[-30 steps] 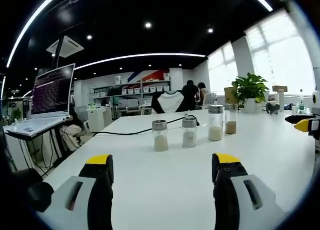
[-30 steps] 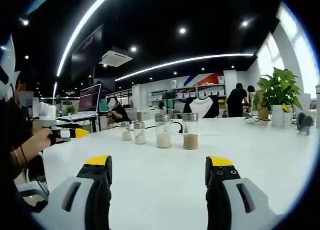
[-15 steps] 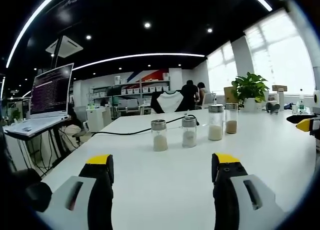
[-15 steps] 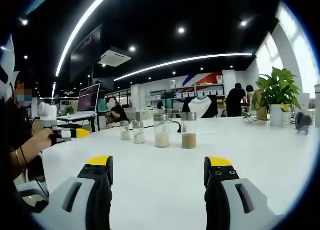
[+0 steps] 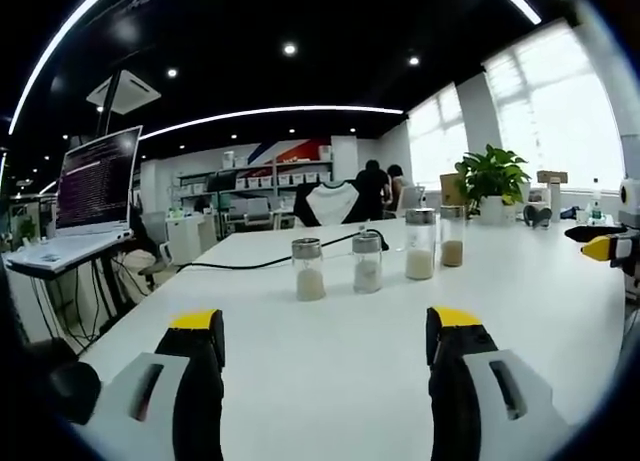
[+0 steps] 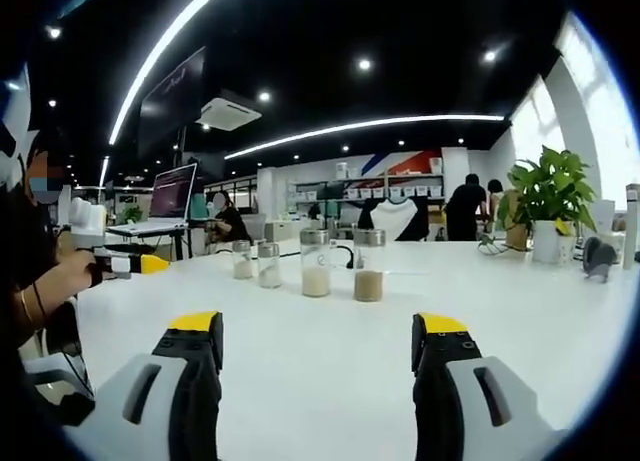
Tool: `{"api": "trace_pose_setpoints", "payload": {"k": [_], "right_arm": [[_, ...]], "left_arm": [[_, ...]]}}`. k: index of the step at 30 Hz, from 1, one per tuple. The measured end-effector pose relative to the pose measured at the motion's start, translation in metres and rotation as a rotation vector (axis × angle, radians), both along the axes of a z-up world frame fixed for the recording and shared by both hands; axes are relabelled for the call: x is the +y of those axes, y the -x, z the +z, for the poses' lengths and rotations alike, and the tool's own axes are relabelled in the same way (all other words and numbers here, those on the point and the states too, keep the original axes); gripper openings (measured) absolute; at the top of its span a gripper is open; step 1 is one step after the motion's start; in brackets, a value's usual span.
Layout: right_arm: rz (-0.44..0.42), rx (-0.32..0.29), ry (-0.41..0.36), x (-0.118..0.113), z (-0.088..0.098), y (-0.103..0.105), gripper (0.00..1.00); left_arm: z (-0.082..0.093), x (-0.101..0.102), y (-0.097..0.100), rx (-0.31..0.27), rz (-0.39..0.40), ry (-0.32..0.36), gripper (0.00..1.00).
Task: Rotate the seasoning bottle until the label or dispensing opening points toward the visible target arrow and the bottle remains upright within the marked orientation range
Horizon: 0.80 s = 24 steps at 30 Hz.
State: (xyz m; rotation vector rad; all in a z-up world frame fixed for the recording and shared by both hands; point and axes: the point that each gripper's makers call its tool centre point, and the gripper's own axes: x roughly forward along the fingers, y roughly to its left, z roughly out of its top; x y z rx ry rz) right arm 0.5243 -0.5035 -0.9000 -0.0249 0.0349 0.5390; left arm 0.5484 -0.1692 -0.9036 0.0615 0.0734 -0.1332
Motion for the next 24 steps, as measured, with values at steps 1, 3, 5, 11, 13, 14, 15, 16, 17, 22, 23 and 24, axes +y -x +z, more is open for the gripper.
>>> {"api": "trace_pose_setpoints", "payload": {"k": [1, 3, 5, 11, 13, 14, 15, 16, 17, 22, 23, 24], "right_arm": [[0.0, -0.001, 0.0, 0.0, 0.0, 0.0, 0.8], [-0.004, -0.004, -0.006, -0.002, 0.003, -0.002, 0.82], [-0.003, -0.001, -0.005, -0.002, 0.002, -0.003, 0.84], [-0.014, 0.017, 0.101, -0.004, -0.011, -0.006, 0.83], [-0.005, 0.024, 0.117, -0.001, -0.014, -0.004, 0.85], [-0.006, 0.021, 0.112, -0.001, -0.013, -0.004, 0.85], [0.002, 0.021, 0.102, 0.0, -0.012, -0.003, 0.85], [0.006, 0.022, 0.096, 0.001, -0.011, -0.002, 0.85], [0.007, 0.021, 0.088, 0.001, -0.011, -0.002, 0.85], [-0.003, 0.021, 0.082, -0.002, -0.009, -0.003, 0.85], [-0.006, 0.021, 0.079, -0.003, -0.009, -0.003, 0.85], [-0.009, 0.019, 0.071, -0.004, -0.007, -0.003, 0.85]], "left_arm": [[0.001, 0.0, 0.001, 0.001, -0.001, -0.001, 0.89], [0.004, -0.001, 0.004, -0.004, -0.004, -0.009, 0.91], [0.006, -0.002, 0.006, -0.008, -0.011, -0.01, 0.93], [0.001, 0.004, 0.001, 0.009, -0.002, -0.016, 0.91], [0.001, 0.004, -0.001, 0.006, -0.002, -0.013, 0.9], [0.001, 0.004, -0.002, 0.004, -0.003, -0.011, 0.9], [0.001, 0.004, -0.003, 0.005, -0.005, -0.011, 0.9], [0.001, 0.004, -0.005, 0.006, -0.006, -0.013, 0.9], [0.001, 0.005, -0.007, 0.007, -0.007, -0.015, 0.9], [-0.001, 0.009, -0.018, 0.018, -0.008, -0.023, 0.9], [0.0, 0.009, -0.019, 0.017, -0.008, -0.024, 0.9], [0.0, 0.01, -0.021, 0.016, -0.008, -0.024, 0.9]]}}
